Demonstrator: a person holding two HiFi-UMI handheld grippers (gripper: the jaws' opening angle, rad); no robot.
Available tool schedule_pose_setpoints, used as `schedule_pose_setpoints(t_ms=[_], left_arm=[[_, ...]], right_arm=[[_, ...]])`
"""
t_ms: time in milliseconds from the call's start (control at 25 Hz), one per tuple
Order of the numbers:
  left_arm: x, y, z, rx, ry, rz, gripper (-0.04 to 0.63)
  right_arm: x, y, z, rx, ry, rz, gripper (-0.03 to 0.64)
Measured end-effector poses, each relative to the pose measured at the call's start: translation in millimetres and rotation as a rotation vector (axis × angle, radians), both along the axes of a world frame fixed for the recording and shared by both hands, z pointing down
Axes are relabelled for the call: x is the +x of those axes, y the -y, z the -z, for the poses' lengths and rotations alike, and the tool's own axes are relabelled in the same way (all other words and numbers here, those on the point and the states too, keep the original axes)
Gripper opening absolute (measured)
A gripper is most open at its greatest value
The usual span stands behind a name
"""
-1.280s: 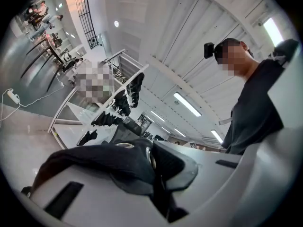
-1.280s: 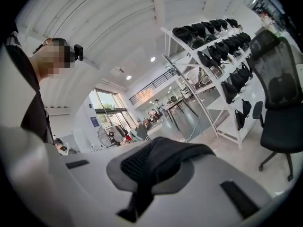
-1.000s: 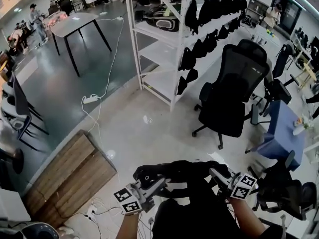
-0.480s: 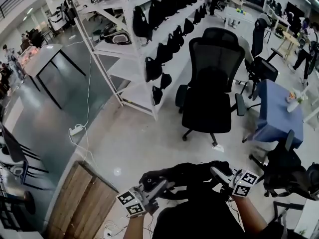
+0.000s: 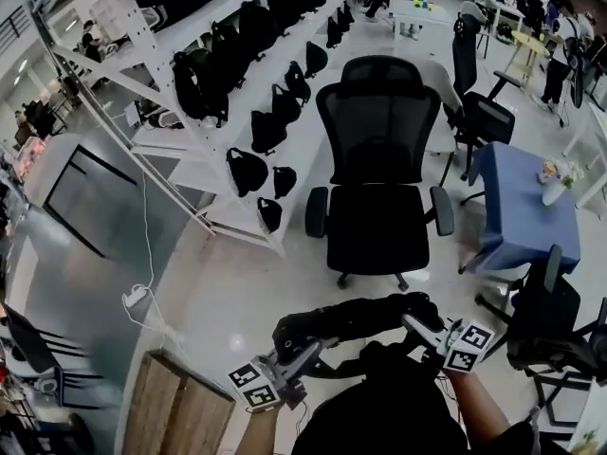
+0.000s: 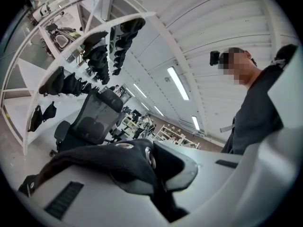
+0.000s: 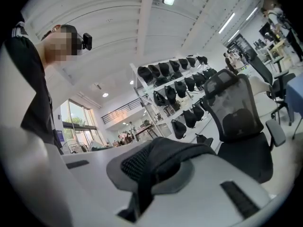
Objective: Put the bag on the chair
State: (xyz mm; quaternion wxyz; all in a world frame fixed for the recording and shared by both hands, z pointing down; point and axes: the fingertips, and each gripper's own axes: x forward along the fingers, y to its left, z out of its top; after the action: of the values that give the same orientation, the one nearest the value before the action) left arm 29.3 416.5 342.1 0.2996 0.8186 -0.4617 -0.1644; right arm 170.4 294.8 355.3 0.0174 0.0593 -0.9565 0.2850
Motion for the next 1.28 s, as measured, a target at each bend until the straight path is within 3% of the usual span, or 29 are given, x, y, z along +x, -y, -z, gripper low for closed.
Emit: schedule_pose_setpoints(t_ms=[160,360,1040,1280], left_arm=[[-8.8,54.3,-1.9,-0.033,0.021,-0.037,0.020],[-16.4,113.7,-4.1,-0.054,0.012,-0.036,0.020],[-28.2,237.0,-24.4,-0.103,-0.002,-0.077,0.020],[-51.7,298.2,-55.9,-0.110,-0.016,-0.113,0.020]], right_arm=[[-6.2,48.2,-4.0,-0.043,0.010,-0.042,0.011],[-3.9,91.9,-8.1,-0.015,0.004,-0.015,0.011],[-8.9,213.6,-26.1,-0.063,-0.033,-0.071,0.011],[-29.0,273.6,-52.6,-0.119,-0.055,-0.136,0.011]])
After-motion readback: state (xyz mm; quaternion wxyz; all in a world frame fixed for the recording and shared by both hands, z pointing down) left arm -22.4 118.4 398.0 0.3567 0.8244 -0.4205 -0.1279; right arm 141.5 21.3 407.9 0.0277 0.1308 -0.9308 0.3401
